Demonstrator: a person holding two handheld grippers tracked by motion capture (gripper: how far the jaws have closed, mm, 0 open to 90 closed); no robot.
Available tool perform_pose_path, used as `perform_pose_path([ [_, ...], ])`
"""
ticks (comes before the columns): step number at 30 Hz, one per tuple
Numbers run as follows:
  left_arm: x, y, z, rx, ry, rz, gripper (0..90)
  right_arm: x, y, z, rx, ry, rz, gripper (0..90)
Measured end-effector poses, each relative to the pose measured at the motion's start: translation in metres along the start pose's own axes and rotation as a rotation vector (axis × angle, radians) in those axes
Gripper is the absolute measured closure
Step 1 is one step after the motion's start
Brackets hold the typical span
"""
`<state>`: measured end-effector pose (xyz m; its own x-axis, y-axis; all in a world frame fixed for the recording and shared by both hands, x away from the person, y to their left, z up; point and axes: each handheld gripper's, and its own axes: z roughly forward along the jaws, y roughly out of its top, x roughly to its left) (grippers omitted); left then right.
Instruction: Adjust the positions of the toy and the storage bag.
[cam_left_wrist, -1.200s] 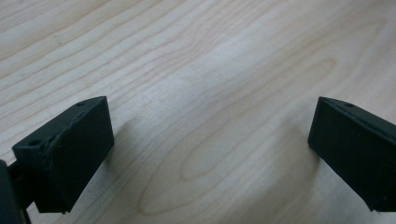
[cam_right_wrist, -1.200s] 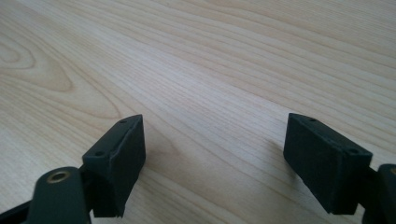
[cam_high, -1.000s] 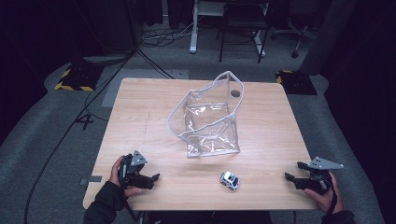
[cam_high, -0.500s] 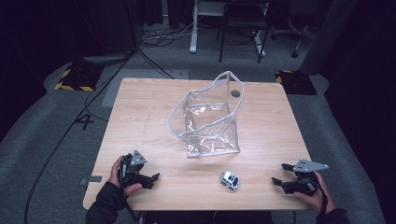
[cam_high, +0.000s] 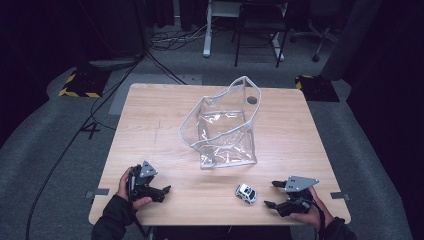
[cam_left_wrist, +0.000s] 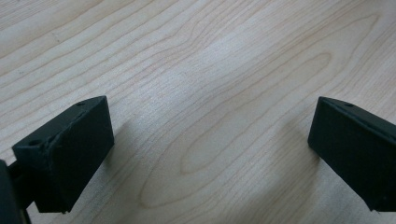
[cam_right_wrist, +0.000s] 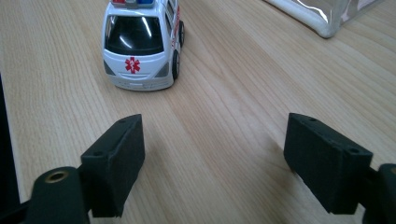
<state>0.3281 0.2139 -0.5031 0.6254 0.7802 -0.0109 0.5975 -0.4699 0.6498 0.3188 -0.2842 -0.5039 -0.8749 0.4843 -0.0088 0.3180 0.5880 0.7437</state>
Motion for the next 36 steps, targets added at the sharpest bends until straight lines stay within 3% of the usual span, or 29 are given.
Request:
perform_pose_path([
  [13,0.0,0.0,0.0,0.001,0.003,-0.002,0.4,0.015,0.011,0.013,0.014,0.03,-0.023,14.9],
  [14,0.0,0.0,0.0,0.0,0.003,-0.003,0.4,0.018,0.014,0.017,0.014,0.036,-0.042,14.9],
  [17,0.0,0.0,0.0,-0.002,0.001,-0.005,0.5,0.025,0.022,0.024,0.016,0.036,-0.025,14.6],
  [20,-0.001,0.0,0.0,-0.003,0.008,-0.006,0.5,0.035,0.033,0.037,0.012,0.058,-0.044,14.4],
  [31,-0.001,0.0,0.0,-0.004,0.008,-0.007,0.5,0.036,0.043,0.048,0.02,0.04,-0.008,14.9],
  [33,-0.001,0.0,0.0,-0.004,0.007,-0.006,0.5,0.035,0.044,0.05,0.016,0.041,-0.02,15.2],
  [36,-0.001,0.0,0.0,-0.004,0.007,-0.007,0.5,0.034,0.047,0.052,0.003,0.038,-0.02,20.9],
])
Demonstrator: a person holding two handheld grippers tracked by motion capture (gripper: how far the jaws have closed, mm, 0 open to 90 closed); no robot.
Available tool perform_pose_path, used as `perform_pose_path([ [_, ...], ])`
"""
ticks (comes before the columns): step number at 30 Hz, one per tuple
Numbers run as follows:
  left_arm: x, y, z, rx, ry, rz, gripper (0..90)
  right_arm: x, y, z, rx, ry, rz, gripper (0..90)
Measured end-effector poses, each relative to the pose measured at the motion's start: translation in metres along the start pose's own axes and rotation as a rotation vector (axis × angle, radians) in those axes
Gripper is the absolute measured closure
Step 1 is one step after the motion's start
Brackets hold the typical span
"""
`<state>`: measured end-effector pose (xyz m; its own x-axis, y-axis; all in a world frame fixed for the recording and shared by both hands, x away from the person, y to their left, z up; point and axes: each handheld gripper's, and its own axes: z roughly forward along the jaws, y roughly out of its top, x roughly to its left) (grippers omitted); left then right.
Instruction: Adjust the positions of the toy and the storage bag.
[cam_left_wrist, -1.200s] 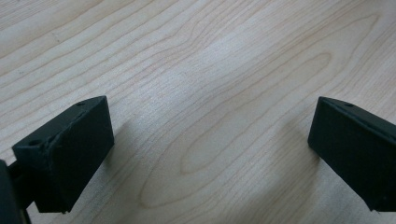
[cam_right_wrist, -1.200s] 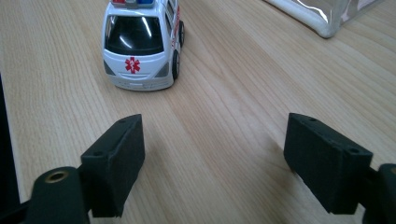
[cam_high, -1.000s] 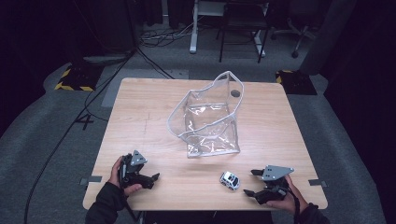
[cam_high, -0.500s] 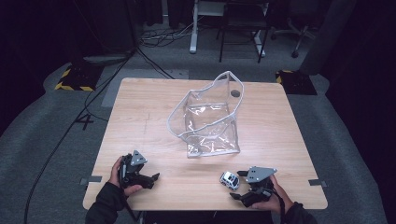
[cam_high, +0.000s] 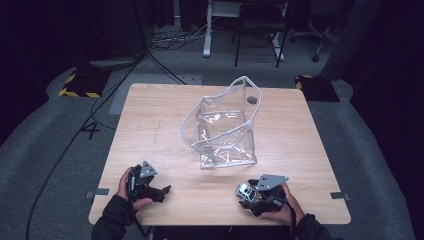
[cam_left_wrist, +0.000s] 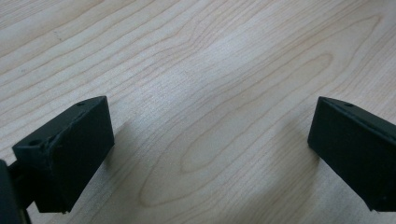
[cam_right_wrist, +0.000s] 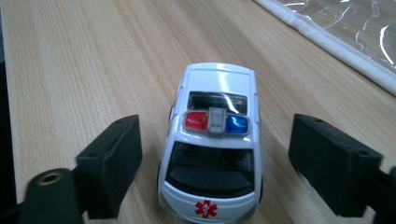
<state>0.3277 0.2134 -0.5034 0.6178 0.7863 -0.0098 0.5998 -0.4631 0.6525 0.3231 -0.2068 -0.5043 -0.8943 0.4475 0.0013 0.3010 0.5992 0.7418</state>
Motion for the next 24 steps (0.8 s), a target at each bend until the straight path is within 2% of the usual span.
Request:
perform_pose_path([
  [2,0.0,0.0,0.0,0.0,0.001,0.0,0.5,-0.004,-0.002,-0.004,-0.015,-0.025,0.038,33.9],
  [5,0.0,0.0,0.0,-0.001,0.0,-0.001,0.5,-0.005,-0.003,-0.005,-0.017,-0.031,0.028,38.9],
  [6,0.0,0.0,0.0,-0.002,0.0,-0.001,0.5,-0.005,-0.003,-0.006,-0.026,-0.037,0.043,48.0],
  [11,0.0,0.0,0.0,-0.002,0.001,-0.001,0.5,-0.01,-0.006,-0.009,-0.034,-0.059,0.043,48.3],
  [17,0.0,0.0,0.0,-0.002,0.001,-0.001,0.5,-0.023,-0.016,-0.021,-0.035,-0.11,0.081,48.3],
  [18,0.0,0.0,0.0,-0.002,0.001,-0.001,0.5,-0.029,-0.021,-0.026,-0.035,-0.139,0.082,48.3],
  [19,0.0,0.0,0.0,-0.002,0.001,-0.001,0.5,-0.029,-0.021,-0.026,-0.035,-0.139,0.082,48.3],
  [20,0.0,0.0,0.0,-0.002,0.001,-0.001,0.5,-0.038,-0.026,-0.032,-0.036,-0.149,0.109,48.3],
  [21,0.0,0.0,0.0,-0.002,0.001,-0.001,0.5,-0.038,-0.026,-0.032,-0.036,-0.149,0.109,48.3],
  [22,0.0,0.0,0.0,-0.002,0.001,-0.001,0.5,-0.041,-0.028,-0.034,-0.033,-0.154,0.13,48.3],
  [24,0.0,0.0,0.0,-0.002,0.001,-0.001,0.5,-0.047,-0.031,-0.038,-0.033,-0.163,0.136,48.3],
])
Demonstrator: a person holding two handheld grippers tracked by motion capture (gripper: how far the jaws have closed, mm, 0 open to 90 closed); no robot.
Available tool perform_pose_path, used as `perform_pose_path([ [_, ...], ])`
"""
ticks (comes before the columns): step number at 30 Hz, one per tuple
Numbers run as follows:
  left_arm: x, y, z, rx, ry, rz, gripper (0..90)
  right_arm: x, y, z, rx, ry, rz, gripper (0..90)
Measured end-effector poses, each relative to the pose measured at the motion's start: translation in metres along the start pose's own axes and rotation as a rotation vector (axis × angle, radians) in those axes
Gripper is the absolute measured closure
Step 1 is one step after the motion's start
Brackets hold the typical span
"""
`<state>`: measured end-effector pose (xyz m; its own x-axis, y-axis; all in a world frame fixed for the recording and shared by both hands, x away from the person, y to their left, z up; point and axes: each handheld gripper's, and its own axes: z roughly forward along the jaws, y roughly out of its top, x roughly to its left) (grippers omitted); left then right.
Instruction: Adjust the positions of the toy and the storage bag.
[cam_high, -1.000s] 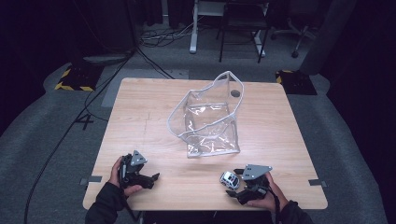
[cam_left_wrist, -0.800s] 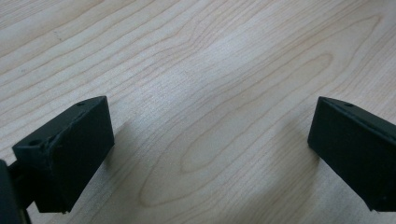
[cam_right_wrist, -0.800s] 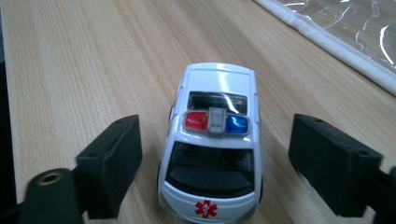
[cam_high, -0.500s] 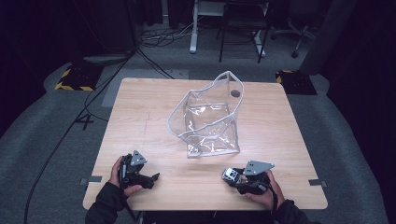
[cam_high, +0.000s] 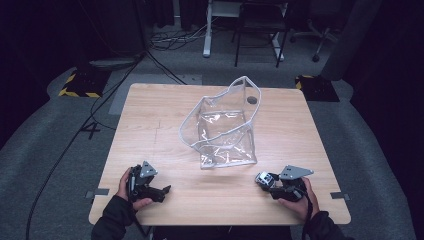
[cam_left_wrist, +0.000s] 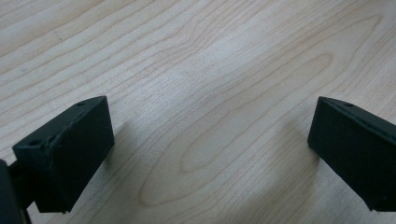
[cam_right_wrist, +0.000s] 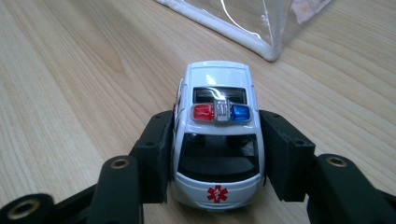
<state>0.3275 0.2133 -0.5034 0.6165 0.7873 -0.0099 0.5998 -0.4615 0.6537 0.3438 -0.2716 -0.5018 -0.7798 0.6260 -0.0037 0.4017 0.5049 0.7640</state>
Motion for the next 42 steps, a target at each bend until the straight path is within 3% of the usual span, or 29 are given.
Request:
perform_pose_path([
  [9,0.0,0.0,0.0,0.0,0.0,0.0,0.5,-0.019,-0.005,-0.007,0.006,-0.045,0.04,48.3],
  [12,0.0,0.0,0.0,0.002,0.0,0.0,0.5,-0.034,-0.01,-0.012,0.005,-0.087,0.069,48.3],
  [24,0.0,0.0,0.0,0.0,0.0,0.0,0.5,-0.074,-0.017,-0.02,0.001,-0.186,0.146,48.3],
  [30,0.0,0.0,0.0,0.0,0.0,0.0,0.5,-0.106,-0.018,-0.021,-0.006,-0.248,0.182,48.3],
  [35,0.0,0.0,0.0,0.002,-0.001,-0.001,0.6,-0.123,-0.014,-0.017,-0.017,-0.196,0.2,48.2],
  [42,-0.001,-0.002,-0.001,-0.001,0.009,-0.014,0.6,-0.132,-0.007,-0.009,-0.035,-0.188,0.216,48.0],
])
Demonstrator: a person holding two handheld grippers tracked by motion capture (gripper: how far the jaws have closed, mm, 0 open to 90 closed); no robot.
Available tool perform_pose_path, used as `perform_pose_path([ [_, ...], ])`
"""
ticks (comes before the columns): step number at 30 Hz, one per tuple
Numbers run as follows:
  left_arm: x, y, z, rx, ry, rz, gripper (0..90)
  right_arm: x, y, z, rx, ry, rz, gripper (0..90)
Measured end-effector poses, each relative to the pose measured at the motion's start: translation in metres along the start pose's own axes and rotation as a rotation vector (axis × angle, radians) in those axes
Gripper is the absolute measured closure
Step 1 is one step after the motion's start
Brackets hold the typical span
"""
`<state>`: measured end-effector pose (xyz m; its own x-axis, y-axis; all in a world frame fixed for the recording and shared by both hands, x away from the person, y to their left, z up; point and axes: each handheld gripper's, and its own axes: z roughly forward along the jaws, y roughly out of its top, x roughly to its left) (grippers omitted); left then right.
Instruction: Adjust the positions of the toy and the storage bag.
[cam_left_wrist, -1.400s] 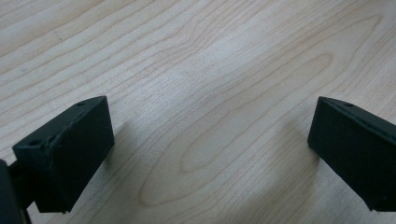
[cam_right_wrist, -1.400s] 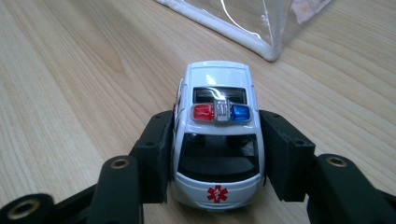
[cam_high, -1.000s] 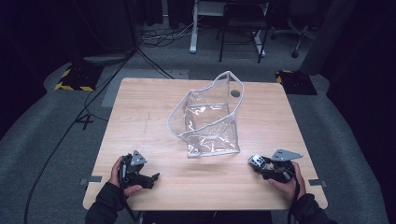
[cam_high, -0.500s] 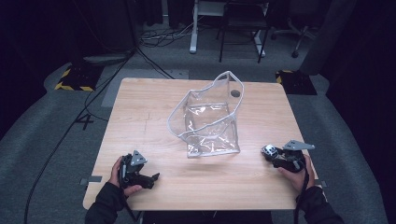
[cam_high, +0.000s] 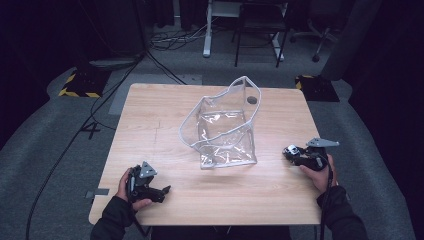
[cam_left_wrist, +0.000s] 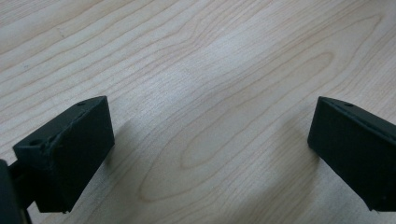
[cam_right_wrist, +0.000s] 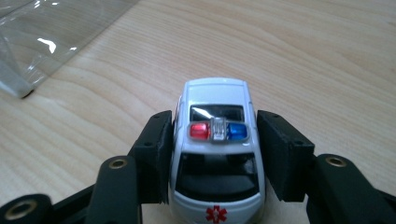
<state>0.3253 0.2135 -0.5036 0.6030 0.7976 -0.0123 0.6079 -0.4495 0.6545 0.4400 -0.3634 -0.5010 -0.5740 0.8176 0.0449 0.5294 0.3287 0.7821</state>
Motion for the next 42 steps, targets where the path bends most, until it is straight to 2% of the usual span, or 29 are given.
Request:
perform_pose_path([
  [5,-0.001,-0.001,0.0,-0.003,0.001,-0.009,0.6,-0.001,0.006,0.008,-0.004,-0.021,0.02,47.9],
  [7,-0.001,-0.001,0.0,0.0,0.001,-0.008,0.6,0.001,0.009,0.011,0.002,-0.053,-0.021,47.3],
  [8,0.0,-0.001,-0.001,0.0,0.008,-0.005,0.6,0.002,0.01,0.015,0.021,-0.068,-0.028,44.7],
  [10,0.0,-0.001,-0.001,0.0,0.007,-0.005,0.6,0.001,0.011,0.015,0.025,-0.074,-0.026,43.5],
  [12,0.0,-0.001,-0.001,0.001,0.007,-0.005,0.6,0.0,0.01,0.013,0.024,-0.066,-0.01,42.9],
  [14,0.0,-0.001,0.0,-0.001,0.003,-0.003,0.5,-0.002,0.008,0.01,0.026,-0.052,0.011,37.8],
  [18,0.0,-0.001,0.0,-0.001,0.006,-0.005,0.6,-0.004,0.002,0.004,0.026,-0.032,-0.004,36.9],
  [20,0.0,-0.001,-0.001,-0.001,0.007,-0.005,0.6,-0.005,0.0,0.0,0.026,-0.026,0.017,34.3],
  [25,0.0,-0.001,0.0,-0.002,0.005,-0.007,0.6,-0.006,-0.005,-0.005,0.03,-0.029,0.003,32.7],
  [26,0.0,-0.001,-0.001,-0.001,0.007,-0.006,0.6,-0.006,-0.007,-0.007,0.035,-0.04,-0.008,30.3],
  [27,0.0,-0.001,-0.001,-0.002,0.007,-0.008,0.6,-0.005,-0.007,-0.008,0.036,-0.035,0.002,28.8],
  [34,0.0,-0.001,-0.001,-0.001,0.007,-0.006,0.6,-0.009,-0.011,-0.014,0.023,-0.038,0.057,29.0],
  [36,0.0,-0.001,-0.001,-0.001,0.007,-0.006,0.6,-0.007,-0.012,-0.014,0.026,-0.049,0.03,30.3],
  [37,-0.001,-0.001,0.0,-0.003,0.007,-0.01,0.6,-0.002,-0.011,-0.012,0.041,-0.073,-0.011,31.6],
  [41,0.0,-0.001,-0.001,-0.002,0.007,-0.007,0.6,0.001,-0.01,-0.011,0.036,-0.056,-0.025,34.6],
  [42,0.0,-0.001,-0.001,-0.001,0.007,-0.005,0.6,0.001,-0.011,-0.012,0.027,-0.056,-0.02,44.1],
])
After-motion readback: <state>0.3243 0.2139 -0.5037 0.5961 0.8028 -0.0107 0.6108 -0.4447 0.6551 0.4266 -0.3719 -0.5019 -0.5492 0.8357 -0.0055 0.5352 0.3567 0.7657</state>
